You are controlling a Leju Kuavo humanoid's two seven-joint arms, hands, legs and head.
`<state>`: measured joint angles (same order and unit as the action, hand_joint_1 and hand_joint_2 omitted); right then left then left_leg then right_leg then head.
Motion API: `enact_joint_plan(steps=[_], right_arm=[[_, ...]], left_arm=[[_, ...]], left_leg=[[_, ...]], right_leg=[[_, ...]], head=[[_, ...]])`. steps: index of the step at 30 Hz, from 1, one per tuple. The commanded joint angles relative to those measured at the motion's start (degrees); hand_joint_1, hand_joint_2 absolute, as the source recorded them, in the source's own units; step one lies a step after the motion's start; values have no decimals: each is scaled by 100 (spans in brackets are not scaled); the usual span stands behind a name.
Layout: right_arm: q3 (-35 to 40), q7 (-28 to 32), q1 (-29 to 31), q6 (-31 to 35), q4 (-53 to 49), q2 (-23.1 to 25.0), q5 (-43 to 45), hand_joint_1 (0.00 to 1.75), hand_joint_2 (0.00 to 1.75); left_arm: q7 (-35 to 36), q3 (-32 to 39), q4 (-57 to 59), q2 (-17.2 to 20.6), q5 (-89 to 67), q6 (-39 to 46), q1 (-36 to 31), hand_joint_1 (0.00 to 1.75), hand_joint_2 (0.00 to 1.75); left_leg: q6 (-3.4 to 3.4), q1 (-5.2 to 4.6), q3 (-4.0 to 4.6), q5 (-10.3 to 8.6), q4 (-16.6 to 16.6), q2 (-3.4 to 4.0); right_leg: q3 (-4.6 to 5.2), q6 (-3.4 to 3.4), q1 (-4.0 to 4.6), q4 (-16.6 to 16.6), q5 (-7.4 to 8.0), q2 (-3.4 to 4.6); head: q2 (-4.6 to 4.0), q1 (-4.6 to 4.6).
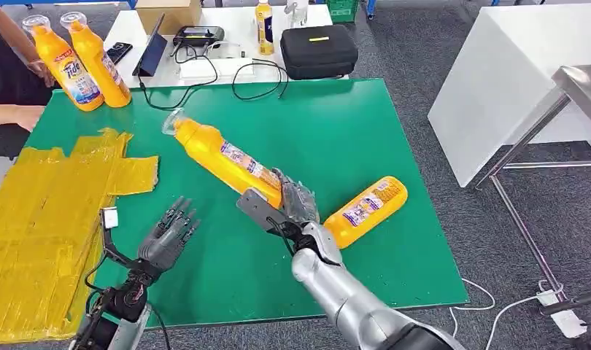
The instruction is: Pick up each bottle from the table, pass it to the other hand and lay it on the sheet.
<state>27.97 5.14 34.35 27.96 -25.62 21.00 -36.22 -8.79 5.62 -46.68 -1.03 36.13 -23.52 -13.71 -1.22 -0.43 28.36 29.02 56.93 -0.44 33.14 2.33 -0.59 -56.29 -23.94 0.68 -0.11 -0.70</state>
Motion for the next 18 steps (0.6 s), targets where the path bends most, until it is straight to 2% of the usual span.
enact_joint_plan(steps=[1, 7, 14, 18], right_arm=[[1556, -179, 183, -115, -195, -100, 628, 175, 175], [2190, -312, 218, -118, -325, -100, 1041, 175, 175], [2190, -312, 218, -118, -325, -100, 1041, 175, 175], [2534, -383, 237, -224, -368, -100, 1318, 175, 175]], left_arm=[[3, -230, -196, 74, 98, 35, -235, 0, 175], [1, -291, -293, 77, 99, 100, -237, 0, 175], [1, -291, -293, 77, 99, 100, -237, 0, 175], [-16, -344, -311, 103, 75, 95, -265, 0, 175]], left_leg=[[12, 11, -5, 2, 0, -2], [12, 12, -10, 2, -3, 0], [9, 7, -3, 0, -1, -2], [14, 11, -10, 1, -3, -1]], right_leg=[[-11, -9, 10, 4, -2, -12], [-15, -8, 11, 6, -3, -10], [-7, -5, 6, 3, -1, -9], [-17, -9, 11, 7, -2, -11]], head=[[2, 0], [0, 0], [2, 0], [0, 0]])
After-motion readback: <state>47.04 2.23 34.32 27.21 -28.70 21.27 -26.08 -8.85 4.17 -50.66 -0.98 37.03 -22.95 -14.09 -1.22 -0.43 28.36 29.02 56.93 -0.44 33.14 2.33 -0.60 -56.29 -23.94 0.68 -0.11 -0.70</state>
